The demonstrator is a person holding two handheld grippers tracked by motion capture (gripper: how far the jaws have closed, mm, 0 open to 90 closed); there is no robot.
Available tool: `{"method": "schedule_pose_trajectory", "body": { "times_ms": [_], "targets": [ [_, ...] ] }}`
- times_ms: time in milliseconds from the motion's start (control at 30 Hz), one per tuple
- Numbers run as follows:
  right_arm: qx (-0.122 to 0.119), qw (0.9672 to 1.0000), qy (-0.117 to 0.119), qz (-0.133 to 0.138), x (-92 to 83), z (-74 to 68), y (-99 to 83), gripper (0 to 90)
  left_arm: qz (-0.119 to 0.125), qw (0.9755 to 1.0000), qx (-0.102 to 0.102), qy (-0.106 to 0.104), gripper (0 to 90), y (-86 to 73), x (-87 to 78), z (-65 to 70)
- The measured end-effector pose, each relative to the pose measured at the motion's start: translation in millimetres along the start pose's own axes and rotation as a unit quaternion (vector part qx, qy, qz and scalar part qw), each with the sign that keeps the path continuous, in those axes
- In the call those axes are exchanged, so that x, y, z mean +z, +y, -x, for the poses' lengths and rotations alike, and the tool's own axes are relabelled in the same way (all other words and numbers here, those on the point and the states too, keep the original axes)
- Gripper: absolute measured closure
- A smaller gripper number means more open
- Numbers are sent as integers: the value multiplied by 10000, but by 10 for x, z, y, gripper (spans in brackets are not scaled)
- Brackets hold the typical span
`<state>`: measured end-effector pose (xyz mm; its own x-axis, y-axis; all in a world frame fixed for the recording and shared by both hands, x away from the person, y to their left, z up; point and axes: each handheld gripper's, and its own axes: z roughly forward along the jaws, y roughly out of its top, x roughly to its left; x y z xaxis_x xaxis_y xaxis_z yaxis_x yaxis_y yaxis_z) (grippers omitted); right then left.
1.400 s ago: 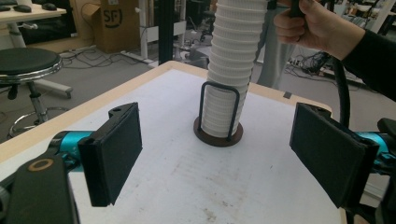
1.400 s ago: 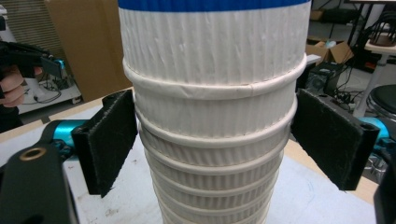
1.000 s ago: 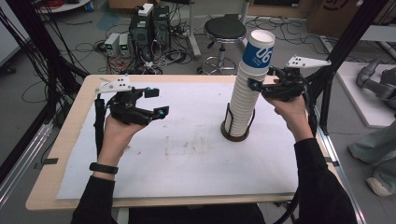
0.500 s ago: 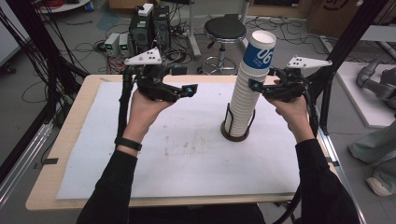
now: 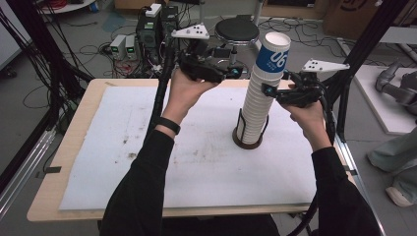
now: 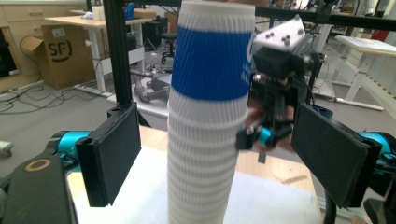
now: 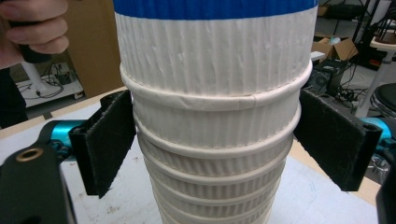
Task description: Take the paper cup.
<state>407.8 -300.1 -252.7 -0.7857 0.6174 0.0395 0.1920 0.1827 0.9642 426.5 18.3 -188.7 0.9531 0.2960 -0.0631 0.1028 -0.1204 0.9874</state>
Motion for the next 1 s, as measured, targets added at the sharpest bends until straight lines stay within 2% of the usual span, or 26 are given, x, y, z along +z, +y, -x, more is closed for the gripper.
{"method": "schedule_pose_trajectory", "body": {
  "times_ms": [300,400,567,667,733,833,1000],
  "targets": [
    [15,10000,5,-5,-3,-1,-1,141,158,9997,72,-198,159,258,331,-11],
    [2,10000,-2,2,-2,-1,-1,141,388,9986,-130,-345,159,306,410,-54],
    [8,10000,-1,-13,-8,-5,-1,141,330,9982,-146,-483,159,368,545,-48],
    [3,10000,14,-14,-14,-7,0,141,358,9981,-184,-472,159,402,617,-50],
    [10,10000,14,-15,-15,-8,0,142,285,9980,-189,-533,159,424,673,-53],
    [-12,10000,6,-18,-13,-6,0,142,205,9984,-142,-512,159,452,757,-50],
    [-13,10000,8,-19,-14,-4,-1,142,198,9982,-199,-531,162,440,837,-90]
  ]
}}
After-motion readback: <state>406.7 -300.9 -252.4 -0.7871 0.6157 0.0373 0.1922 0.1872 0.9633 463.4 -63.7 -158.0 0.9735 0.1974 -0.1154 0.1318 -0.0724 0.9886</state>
